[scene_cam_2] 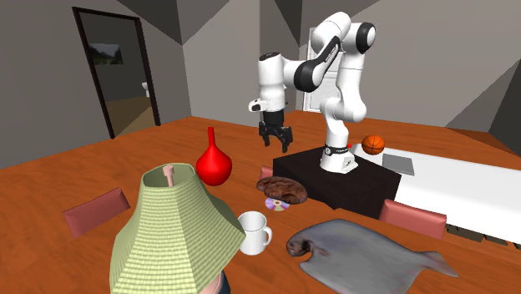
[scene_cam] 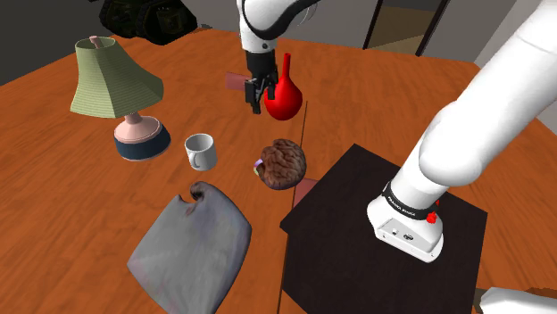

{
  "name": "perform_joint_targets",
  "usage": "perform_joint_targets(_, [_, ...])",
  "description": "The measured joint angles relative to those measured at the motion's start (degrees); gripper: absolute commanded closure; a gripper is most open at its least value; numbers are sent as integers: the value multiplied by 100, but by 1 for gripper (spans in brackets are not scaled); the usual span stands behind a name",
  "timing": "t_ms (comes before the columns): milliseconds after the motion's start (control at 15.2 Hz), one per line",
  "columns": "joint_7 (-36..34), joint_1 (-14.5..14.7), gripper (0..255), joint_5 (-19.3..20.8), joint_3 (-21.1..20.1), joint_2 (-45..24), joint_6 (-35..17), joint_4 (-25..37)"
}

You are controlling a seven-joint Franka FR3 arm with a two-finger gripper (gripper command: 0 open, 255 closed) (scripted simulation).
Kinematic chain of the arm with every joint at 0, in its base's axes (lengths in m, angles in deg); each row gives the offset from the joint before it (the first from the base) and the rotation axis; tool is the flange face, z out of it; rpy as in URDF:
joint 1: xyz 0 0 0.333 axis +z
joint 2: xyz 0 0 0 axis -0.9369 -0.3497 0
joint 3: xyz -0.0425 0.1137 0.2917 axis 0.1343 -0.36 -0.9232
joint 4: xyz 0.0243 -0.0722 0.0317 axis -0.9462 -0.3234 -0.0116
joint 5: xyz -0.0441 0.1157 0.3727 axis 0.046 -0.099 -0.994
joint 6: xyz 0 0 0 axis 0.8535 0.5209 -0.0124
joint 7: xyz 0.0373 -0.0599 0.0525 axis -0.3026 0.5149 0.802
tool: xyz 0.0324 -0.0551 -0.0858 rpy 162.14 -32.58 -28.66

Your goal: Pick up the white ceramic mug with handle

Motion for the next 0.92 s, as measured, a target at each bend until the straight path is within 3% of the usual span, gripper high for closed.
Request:
perform_joint_targets(462, [-234,123,0,310,-112,-1570,-536,1008])
perform_joint_targets(924, [-459,391,0,647,-110,-3197,-618,2524])
